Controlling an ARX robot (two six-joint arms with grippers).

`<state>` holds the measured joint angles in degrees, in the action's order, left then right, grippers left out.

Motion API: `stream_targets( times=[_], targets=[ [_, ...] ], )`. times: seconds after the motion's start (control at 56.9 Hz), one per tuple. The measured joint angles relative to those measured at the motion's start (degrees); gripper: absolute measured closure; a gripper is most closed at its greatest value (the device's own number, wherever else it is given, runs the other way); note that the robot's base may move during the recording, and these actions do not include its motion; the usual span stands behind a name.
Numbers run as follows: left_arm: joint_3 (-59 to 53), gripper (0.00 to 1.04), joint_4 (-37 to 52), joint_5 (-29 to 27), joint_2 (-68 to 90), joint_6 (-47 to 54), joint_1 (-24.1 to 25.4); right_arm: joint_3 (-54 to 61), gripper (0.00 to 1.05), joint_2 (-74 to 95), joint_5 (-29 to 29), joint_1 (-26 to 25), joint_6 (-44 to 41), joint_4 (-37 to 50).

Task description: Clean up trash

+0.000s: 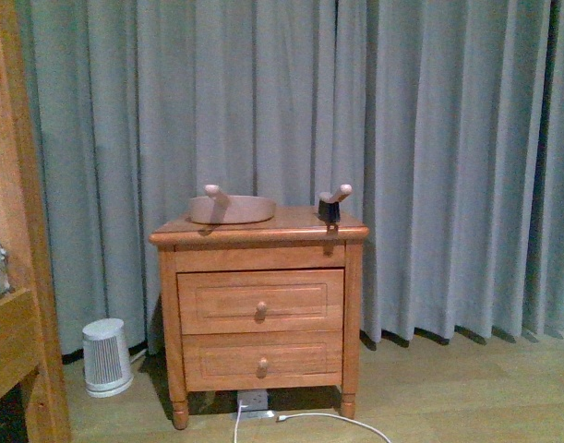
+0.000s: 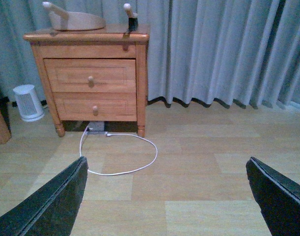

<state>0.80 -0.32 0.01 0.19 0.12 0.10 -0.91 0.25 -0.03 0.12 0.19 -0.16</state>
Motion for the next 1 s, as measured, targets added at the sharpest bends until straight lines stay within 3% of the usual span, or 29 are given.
stream_targets(
  times=[1.001],
  targets=[
    [0.0,0.08,0.0,0.0,0.0,0.0,0.0,0.0,0.07,0.0,0.0,0.0,0.0,0.0]
  ],
)
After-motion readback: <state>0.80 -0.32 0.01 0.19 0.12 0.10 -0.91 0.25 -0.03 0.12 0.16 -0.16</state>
